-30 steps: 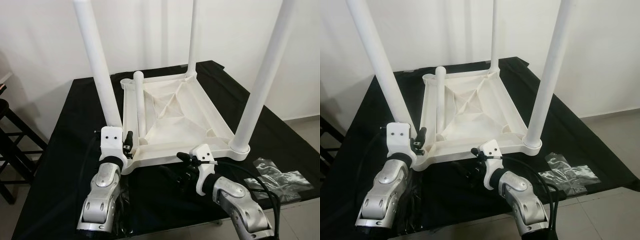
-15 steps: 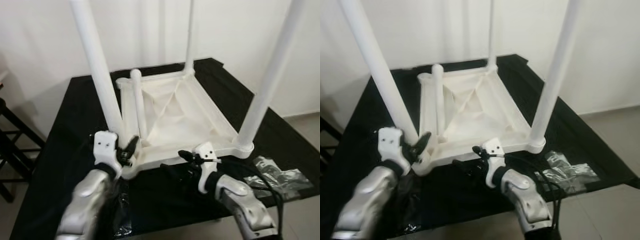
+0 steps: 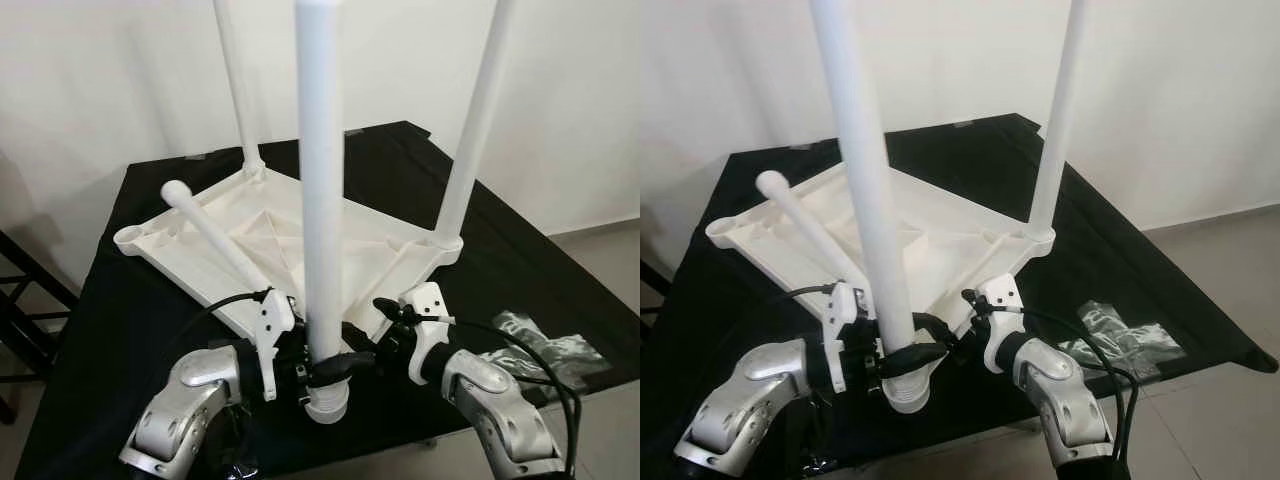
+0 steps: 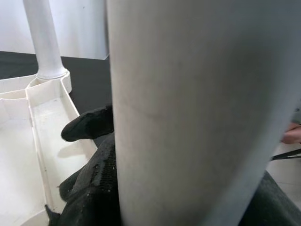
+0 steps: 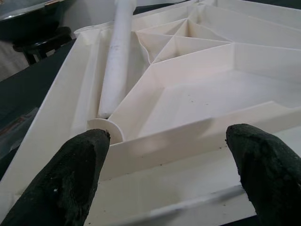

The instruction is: Building children table

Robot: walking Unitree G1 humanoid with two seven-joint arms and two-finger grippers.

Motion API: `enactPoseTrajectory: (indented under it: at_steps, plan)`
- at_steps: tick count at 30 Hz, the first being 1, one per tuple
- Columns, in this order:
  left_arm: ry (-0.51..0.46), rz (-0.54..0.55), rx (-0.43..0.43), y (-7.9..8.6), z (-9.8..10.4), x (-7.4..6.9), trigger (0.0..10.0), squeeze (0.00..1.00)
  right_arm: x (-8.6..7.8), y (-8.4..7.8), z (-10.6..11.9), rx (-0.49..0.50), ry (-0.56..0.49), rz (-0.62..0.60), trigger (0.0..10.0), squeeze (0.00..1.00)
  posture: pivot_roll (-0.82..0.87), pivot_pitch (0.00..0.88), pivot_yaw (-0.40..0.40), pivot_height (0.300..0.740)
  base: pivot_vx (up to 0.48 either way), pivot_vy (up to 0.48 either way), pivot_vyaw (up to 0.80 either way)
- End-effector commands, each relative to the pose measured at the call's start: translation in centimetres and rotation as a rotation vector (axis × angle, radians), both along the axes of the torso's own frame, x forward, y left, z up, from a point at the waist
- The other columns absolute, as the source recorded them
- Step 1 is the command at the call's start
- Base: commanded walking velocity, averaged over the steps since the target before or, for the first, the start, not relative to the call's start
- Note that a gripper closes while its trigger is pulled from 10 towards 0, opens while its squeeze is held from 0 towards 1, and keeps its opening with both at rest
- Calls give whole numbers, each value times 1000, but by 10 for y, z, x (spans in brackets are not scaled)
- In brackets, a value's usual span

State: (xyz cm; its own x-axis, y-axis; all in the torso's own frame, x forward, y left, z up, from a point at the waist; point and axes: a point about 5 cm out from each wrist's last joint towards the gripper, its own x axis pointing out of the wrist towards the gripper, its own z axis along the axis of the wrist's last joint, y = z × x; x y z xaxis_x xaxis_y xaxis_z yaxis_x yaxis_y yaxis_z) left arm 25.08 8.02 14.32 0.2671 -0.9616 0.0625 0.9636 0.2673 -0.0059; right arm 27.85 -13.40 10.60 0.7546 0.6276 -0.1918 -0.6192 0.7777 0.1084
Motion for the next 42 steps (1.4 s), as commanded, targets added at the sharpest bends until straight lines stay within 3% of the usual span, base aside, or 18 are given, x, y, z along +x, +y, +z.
enactPoseTrajectory:
  at_steps: [1, 2, 6, 7, 9, 10, 13, 14, 15, 17, 18, 19, 20, 23, 29, 37, 38, 42]
  plan:
    - [11, -71, -47, -15, 0, -2, 0, 0, -3, 13, -6, 13, 39, 55, 10000, 0, -164, 0, 37, 740, 0, 0, 0]
    - [15, -48, -41, -14, 0, 0, 10000, 0, -3, 13, -6, 12, 39, 55, 10000, 0, -164, 0, 37, 740, 0, 0, 0]
    - [16, 25, -22, -12, -2, 7, 10000, 0, -3, 13, -7, 14, 39, 54, 10000, 0, -156, 0, 38, 740, 0, 0, 0]
    - [31, 114, -19, -7, -3, 15, 10000, 475, -3, 14, -7, 19, 41, 54, 10000, 0, -147, 0, 37, 740, 0, 0, 0]
    - [39, 141, -24, -5, -4, 17, 10000, 475, -3, 14, -7, 21, 42, 54, 10000, 0, -147, 0, 37, 740, 0, 0, 0]
    - [19, 215, -20, 1, -3, 20, 10000, 1000, -4, 15, -6, 23, 43, 55, 10000, 0, -144, 0, 38, 740, 0, 0, 0]
    - [-5, 376, -17, 10, -1, 30, 10000, 1000, -4, 15, -6, 26, 45, 55, 10000, 0, -142, 0, 40, 740, 0, 0, 0]
    - [-25, 535, 7, 20, 0, 37, 10000, 1000, -4, 16, -7, 29, 46, 55, 10000, 0, -140, 0, 41, 740, 0, 0, 0]
    - [-25, 535, 7, 20, 0, 37, 10000, 1000, -4, 16, -7, 29, 46, 55, 10000, 0, -140, 0, 41, 740, 0, 0, 0]
    - [-19, 680, 13, 30, 1, 42, 10000, 1000, -5, 16, -6, 31, 47, 55, 10000, 0, -133, 0, 41, 740, 0, 0, 0]
    - [-22, 755, 19, 35, 2, 42, 10000, 741, -5, 16, -6, 32, 48, 55, 10000, 0, -131, 0, 42, 740, 0, 0, 0]
    - [-24, 799, 23, 39, 3, 42, 10000, 741, -5, 16, -6, 33, 49, 55, 10000, 0, -131, 0, 42, 740, 0, 0, 0]
    - [-11, 881, 19, 44, 4, 41, 10000, 0, -5, 16, -6, 35, 49, 55, 10000, 0, -123, 0, 44, 740, 0, 0, 0]
    - [65, 1070, -2, 57, 3, 36, 10000, 0, -5, 16, -7, 39, 53, 55, 10000, 0, -116, 0, 45, 740, 0, 0, 0]
    - [91, 1221, -16, 62, 5, 28, 10000, 0, -4, 16, -7, 42, 55, 55, 10000, 0, -113, 0, 45, 740, 0, 0, 0]
    - [147, 1424, -5, 73, 5, 30, 10000, 0, -4, 15, -7, 38, 58, 57, 10000, 0, -115, 0, 40, 740, 0, 0, 0]
    - [149, 1413, -19, 72, 5, 31, 0, 0, -4, 15, -7, 37, 57, 57, 10000, 0, -121, 0, 41, 740, 0, 0, 0]
    - [157, 1409, -31, 68, 4, 31, 0, 0, -4, 14, -7, 34, 56, 57, 10000, 0, -124, 0, 42, 740, 0, 0, 0]
